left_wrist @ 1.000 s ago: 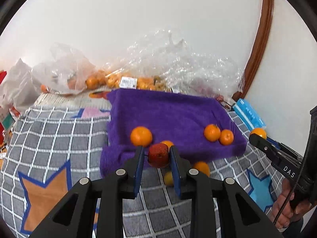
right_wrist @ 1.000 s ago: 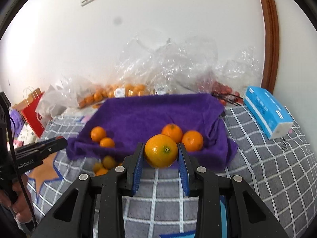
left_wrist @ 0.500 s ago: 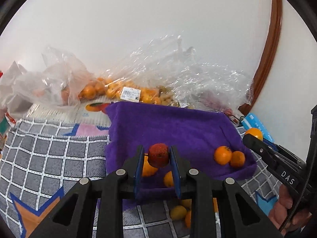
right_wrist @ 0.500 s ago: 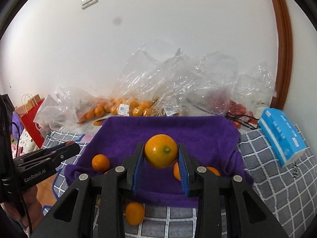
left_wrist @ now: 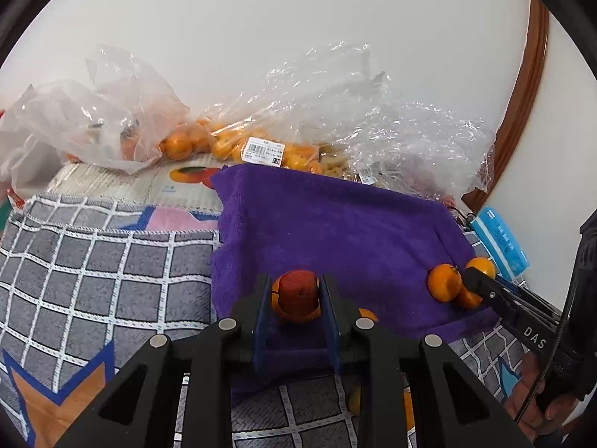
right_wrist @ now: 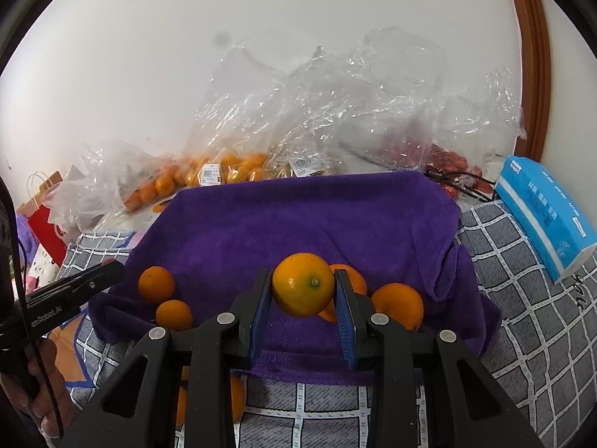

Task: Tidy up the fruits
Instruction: 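Carry the orange and the red fruit over the purple towel, then lower both fruits onto the towel and open the right then left gripper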

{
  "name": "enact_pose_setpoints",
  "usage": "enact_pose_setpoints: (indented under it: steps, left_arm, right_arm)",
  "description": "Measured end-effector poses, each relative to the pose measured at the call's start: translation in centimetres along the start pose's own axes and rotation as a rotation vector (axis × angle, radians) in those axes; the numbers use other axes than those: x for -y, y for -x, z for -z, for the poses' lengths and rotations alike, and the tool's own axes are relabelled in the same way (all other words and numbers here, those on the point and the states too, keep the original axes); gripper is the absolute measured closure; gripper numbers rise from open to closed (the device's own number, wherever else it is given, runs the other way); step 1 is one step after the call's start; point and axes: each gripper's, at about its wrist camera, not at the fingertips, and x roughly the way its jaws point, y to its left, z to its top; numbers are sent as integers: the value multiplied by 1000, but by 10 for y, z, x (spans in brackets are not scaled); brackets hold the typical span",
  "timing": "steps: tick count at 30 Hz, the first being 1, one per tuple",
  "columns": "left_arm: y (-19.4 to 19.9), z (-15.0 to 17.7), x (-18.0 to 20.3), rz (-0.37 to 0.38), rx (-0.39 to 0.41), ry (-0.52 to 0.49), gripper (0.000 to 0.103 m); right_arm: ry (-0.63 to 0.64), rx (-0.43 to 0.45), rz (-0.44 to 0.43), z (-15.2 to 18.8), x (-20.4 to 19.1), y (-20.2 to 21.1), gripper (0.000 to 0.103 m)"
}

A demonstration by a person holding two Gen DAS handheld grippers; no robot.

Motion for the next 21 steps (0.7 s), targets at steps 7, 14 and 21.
enact_pose_setpoints:
  steps: [7,14,21]
  left_arm:
    - [-4,3,2,7,-15,-2,78]
    - [-9,6,4,19,-35,-8,78]
    - [-11,10,9,30,-53,-28,78]
  right_arm:
    - [1,-32,5,2,0,-9,70]
    - [-29,-53,2,4,6,-15,70]
    - [-12,-61,0,6,2,-16,70]
